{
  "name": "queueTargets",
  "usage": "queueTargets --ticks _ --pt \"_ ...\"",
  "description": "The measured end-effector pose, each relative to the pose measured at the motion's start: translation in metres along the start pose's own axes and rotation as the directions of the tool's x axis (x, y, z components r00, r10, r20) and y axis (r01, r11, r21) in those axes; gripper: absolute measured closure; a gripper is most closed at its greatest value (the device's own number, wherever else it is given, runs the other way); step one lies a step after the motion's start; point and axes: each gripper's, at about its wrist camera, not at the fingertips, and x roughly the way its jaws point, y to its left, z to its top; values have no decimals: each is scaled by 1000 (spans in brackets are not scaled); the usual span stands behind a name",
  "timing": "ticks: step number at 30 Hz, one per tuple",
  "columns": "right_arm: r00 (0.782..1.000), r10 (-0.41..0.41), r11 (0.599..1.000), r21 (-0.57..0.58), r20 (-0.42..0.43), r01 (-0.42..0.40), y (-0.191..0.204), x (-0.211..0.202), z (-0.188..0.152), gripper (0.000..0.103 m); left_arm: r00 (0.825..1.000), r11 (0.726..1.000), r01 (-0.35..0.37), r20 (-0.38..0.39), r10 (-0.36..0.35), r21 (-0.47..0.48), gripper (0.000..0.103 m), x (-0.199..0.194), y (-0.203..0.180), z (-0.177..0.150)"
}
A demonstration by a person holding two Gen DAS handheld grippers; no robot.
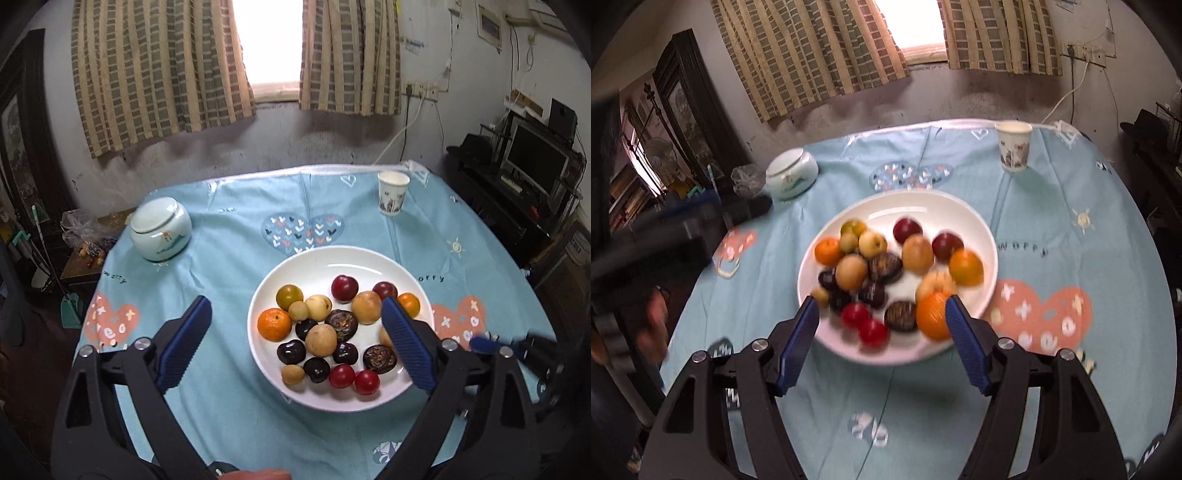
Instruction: Organize fruits
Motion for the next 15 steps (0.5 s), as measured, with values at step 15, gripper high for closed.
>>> queueTargets --ticks 15 --pt "1000 16 997 -73 28 -14 46 -48 -44 32 993 996 -2 120 13 -86 2 -78 7 -4"
